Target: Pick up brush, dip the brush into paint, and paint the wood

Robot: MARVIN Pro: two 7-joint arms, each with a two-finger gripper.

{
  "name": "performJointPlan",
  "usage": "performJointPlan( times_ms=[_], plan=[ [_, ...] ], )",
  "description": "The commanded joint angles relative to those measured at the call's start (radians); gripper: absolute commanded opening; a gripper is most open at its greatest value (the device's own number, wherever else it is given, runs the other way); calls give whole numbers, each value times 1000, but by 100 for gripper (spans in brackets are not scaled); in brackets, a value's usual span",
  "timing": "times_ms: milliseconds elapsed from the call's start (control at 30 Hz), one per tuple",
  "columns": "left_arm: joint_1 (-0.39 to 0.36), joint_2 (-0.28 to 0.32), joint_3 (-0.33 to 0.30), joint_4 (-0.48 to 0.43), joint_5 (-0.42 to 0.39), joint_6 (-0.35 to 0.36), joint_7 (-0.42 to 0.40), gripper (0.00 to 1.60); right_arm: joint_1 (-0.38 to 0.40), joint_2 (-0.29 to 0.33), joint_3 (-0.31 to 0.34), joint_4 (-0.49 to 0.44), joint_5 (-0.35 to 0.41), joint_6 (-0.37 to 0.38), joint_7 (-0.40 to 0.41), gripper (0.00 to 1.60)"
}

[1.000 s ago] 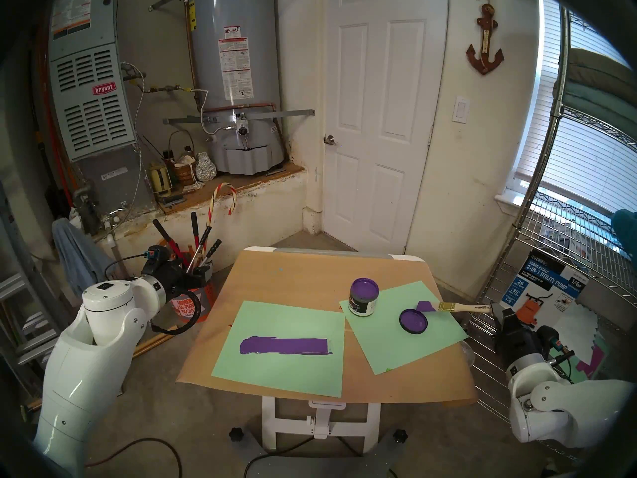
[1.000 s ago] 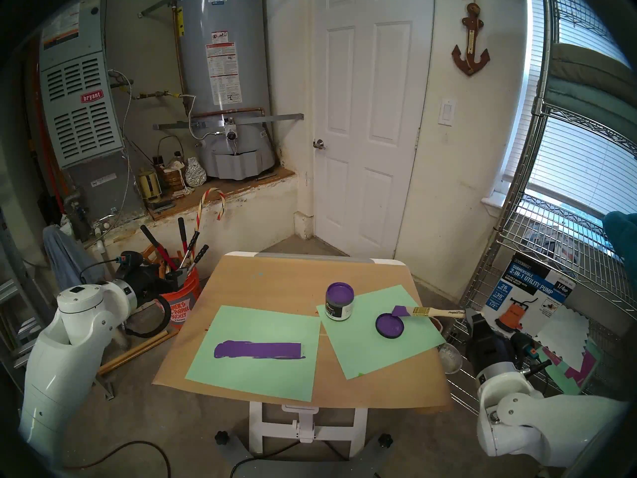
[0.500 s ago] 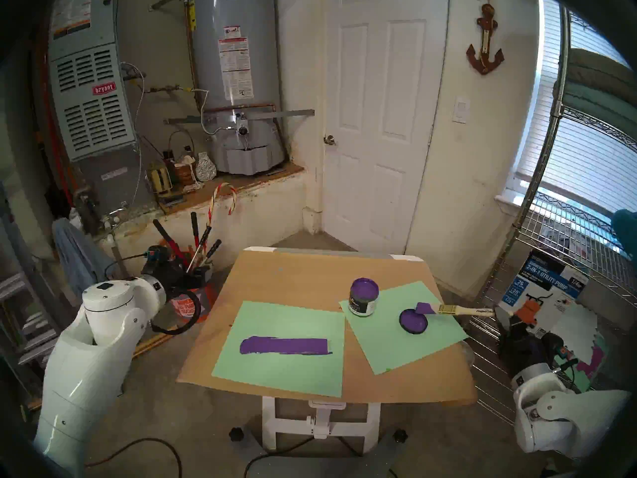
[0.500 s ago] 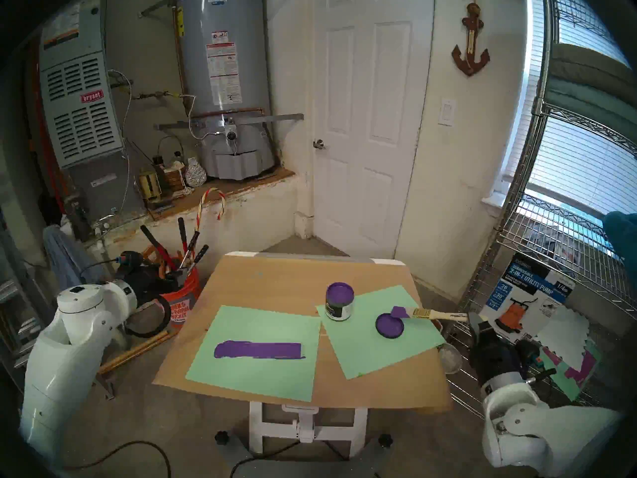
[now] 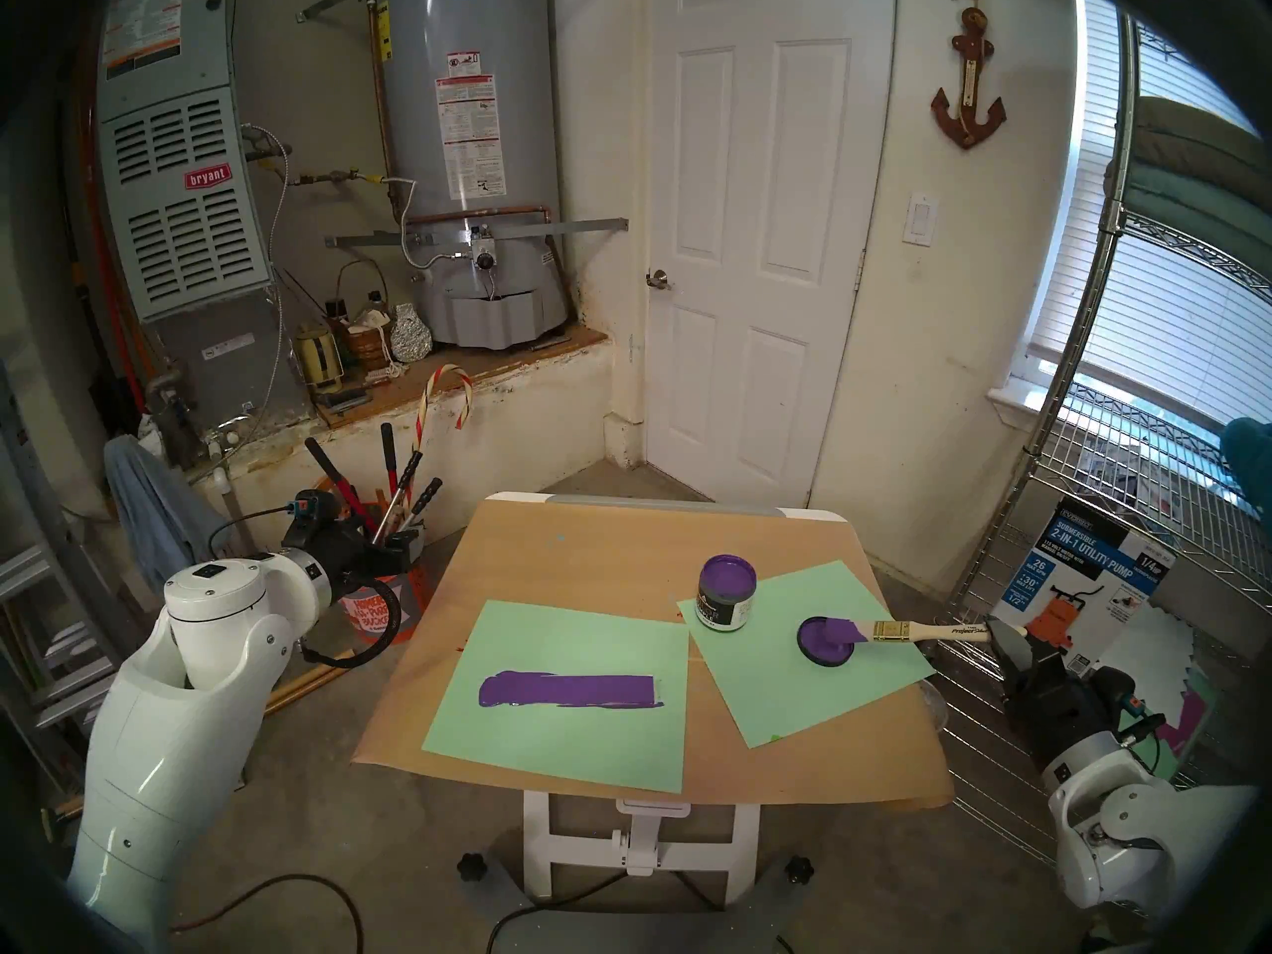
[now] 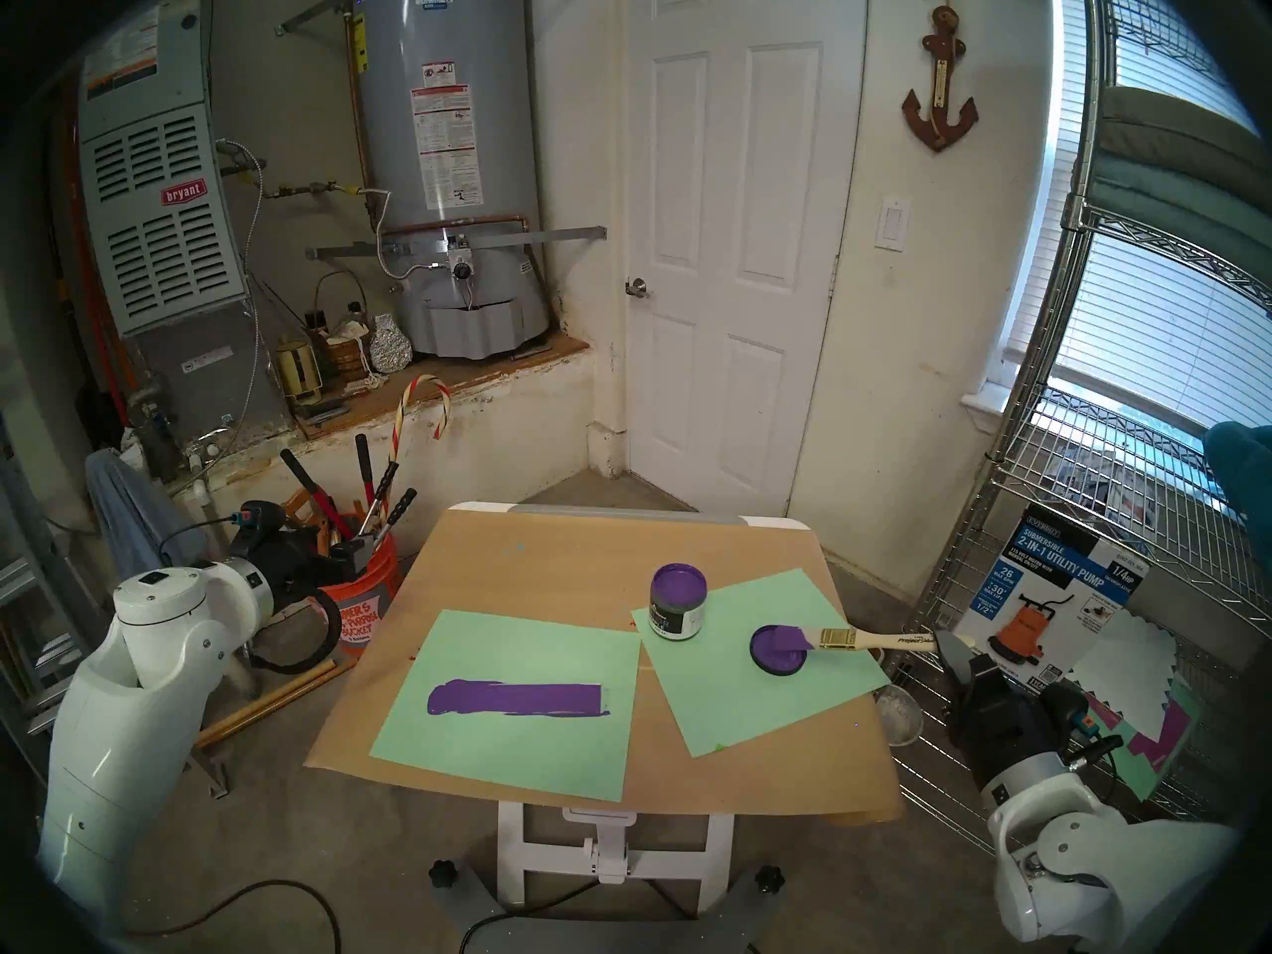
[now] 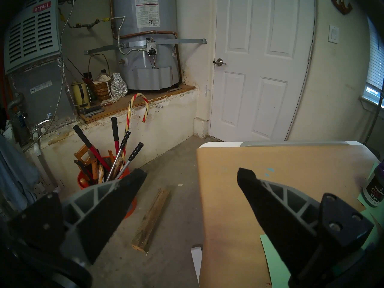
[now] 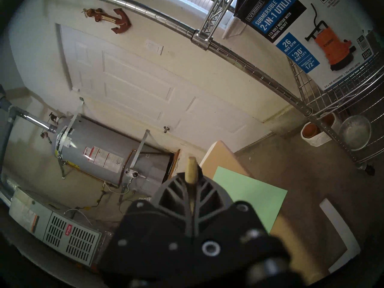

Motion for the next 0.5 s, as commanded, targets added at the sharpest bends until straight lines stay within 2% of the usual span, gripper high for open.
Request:
performJointPlan(
  times_ms=[0, 67, 167, 300, 467],
  plan=[
    [-5, 1, -12, -18, -2, -3, 2, 160, -35, -42, 103, -4, -20, 113, -21, 0],
    [-4, 1, -12, -19, -2, -3, 2, 160, -35, -58, 130, -6, -28, 166, -37, 0],
    [-4, 1, -12, -19, -2, -3, 3, 160, -35, -56, 152, -3, -31, 207, -62, 0],
    [-4, 0, -12, -19, -2, -3, 3, 160, -35, -50, 156, -6, -62, 189, -97, 0],
    [-4, 1, -12, -19, -3, -3, 3, 160, -18, -17, 99, 5, -49, 157, -132, 0]
  ],
)
